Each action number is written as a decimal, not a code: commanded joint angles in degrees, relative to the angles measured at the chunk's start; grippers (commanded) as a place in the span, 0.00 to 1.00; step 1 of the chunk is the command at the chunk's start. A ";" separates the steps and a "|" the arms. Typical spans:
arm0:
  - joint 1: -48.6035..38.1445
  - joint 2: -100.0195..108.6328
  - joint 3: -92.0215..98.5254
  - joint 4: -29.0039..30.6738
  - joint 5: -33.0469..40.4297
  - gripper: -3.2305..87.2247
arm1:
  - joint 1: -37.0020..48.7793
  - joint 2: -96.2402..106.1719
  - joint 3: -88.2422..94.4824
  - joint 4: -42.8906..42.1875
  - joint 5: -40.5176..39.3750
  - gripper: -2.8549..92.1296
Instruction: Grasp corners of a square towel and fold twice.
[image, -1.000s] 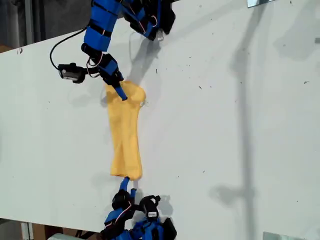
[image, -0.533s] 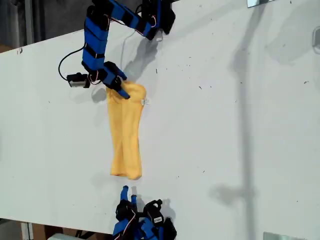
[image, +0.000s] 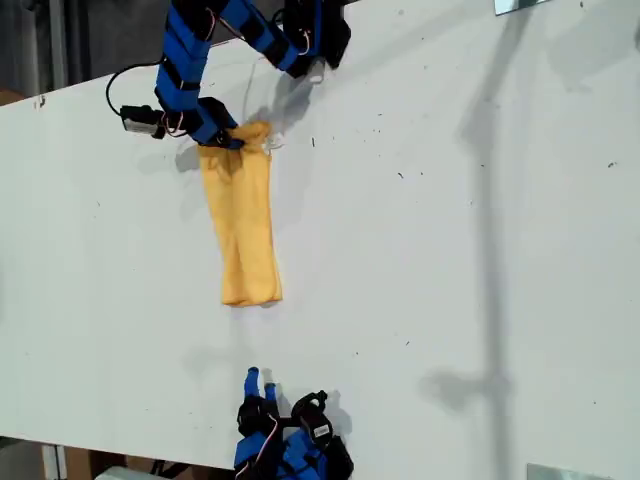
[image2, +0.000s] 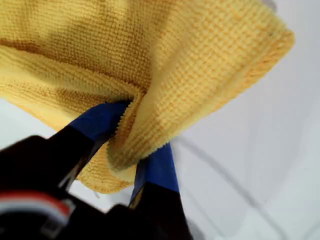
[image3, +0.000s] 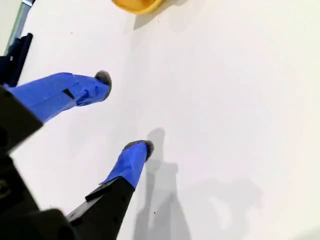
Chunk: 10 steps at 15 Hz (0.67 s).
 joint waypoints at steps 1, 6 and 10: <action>1.23 1.14 0.88 -0.88 -0.35 0.28 | 3.34 10.20 5.19 -0.70 1.14 0.03; 0.44 4.57 2.55 -0.35 0.35 0.27 | -9.05 24.52 -8.35 8.53 4.75 0.03; 0.70 4.83 2.72 -0.26 0.35 0.27 | -21.09 7.03 -30.85 6.42 2.72 0.03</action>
